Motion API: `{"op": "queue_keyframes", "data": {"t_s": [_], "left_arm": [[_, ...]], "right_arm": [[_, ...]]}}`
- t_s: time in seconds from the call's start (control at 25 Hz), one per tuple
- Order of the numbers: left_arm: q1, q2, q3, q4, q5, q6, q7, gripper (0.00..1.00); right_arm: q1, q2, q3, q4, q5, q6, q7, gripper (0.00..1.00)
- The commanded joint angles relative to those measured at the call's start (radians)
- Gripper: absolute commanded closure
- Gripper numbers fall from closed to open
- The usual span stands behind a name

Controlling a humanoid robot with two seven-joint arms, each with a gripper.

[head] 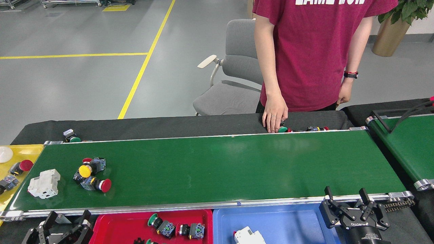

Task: Pick switch part from conveyor to tray

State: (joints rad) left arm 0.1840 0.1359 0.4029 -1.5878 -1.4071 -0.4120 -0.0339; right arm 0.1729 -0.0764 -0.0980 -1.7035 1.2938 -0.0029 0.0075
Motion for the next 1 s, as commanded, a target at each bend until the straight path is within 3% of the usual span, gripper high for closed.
{"op": "queue_keyframes", "data": {"t_s": [0.0,0.36,0.68,0.96], "left_arm": [[-0.043,0.007,0.001,0.026,-0.026,0.002,0.002,0.00],[-0.244,0.083,-0.007,0.325,-0.029,0.001,-0.009,0.00],[-0.340,0.129,-0.010,0.470,-0.029,0.004,-0.009,0.00],[-0.477,0.163,-0.010,0.674,-0.029,0.036,-0.006,0.00]], "right_arm": [[-0.010,0.000,-0.002,-0.016,-0.002,-0.003,-0.001,0.02],[-0.012,0.001,-0.002,-0.021,-0.002,-0.016,-0.001,0.02],[-0.016,0.003,0.001,-0.021,-0.002,-0.019,-0.001,0.02],[-0.015,0.003,0.001,-0.021,-0.002,-0.019,-0.001,0.02]]}}
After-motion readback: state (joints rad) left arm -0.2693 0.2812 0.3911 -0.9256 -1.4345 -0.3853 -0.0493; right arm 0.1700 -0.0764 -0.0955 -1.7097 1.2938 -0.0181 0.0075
